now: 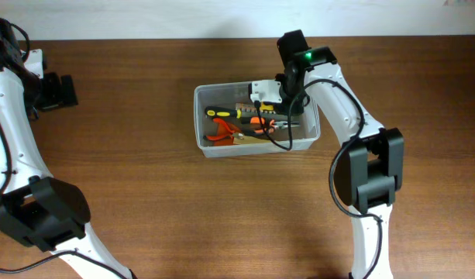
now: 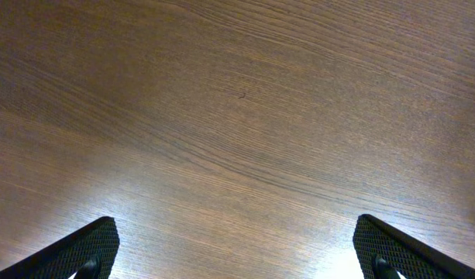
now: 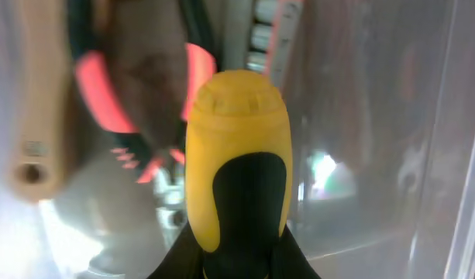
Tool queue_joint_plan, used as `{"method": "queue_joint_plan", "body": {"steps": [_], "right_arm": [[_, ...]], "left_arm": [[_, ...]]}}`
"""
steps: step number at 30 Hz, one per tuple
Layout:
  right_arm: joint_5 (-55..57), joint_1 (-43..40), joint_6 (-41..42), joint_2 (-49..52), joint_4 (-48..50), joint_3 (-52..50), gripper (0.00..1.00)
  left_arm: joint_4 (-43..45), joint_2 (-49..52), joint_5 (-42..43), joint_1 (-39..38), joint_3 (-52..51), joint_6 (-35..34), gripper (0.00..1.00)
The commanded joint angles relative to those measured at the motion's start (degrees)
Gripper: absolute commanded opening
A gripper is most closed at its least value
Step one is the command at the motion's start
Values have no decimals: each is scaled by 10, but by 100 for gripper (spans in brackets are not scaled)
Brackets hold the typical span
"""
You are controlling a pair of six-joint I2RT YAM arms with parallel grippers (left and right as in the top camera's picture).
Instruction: Pack container
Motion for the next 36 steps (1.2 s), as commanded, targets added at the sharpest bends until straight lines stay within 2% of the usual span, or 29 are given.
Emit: {"method": "queue_joint_plan", "body": {"steps": [1, 4, 5, 6, 7, 12, 16, 18, 22, 27, 35, 36], "right_arm": [[7, -4, -36, 5, 14, 1, 15], [7, -3, -35, 2, 18, 2, 30], [7, -3, -35, 0, 18, 2, 45], [8, -3, -34, -3, 17, 2, 75], [9, -3, -28, -7, 16, 2, 99], [9, -3, 42, -47, 15, 6, 99], [7, -2, 132, -112, 14, 21, 99], [16, -5, 193, -155, 15, 26, 99], [84, -32, 377, -248, 20, 28, 99], [92, -122, 554, -342, 19, 28, 99], [7, -278, 693, -377, -28, 26, 99], [-5, -297, 709, -370, -37, 21, 96]], "left_arm": [[1, -3, 2, 3, -2, -7, 99], [1, -3, 2, 3, -2, -7, 99], [1, -3, 2, 3, -2, -7, 99], [1, -3, 2, 3, -2, -7, 99], [1, -3, 2, 3, -2, -7, 99], [1, -3, 2, 3, -2, -7, 99], [1, -3, 2, 3, -2, -7, 99], [1, -3, 2, 3, -2, -7, 99], [1, -3, 2, 3, -2, -7, 99], [1, -3, 2, 3, -2, -7, 99], [1, -3, 2, 3, -2, -7, 99], [2, -3, 2, 3, -2, -7, 99]]}}
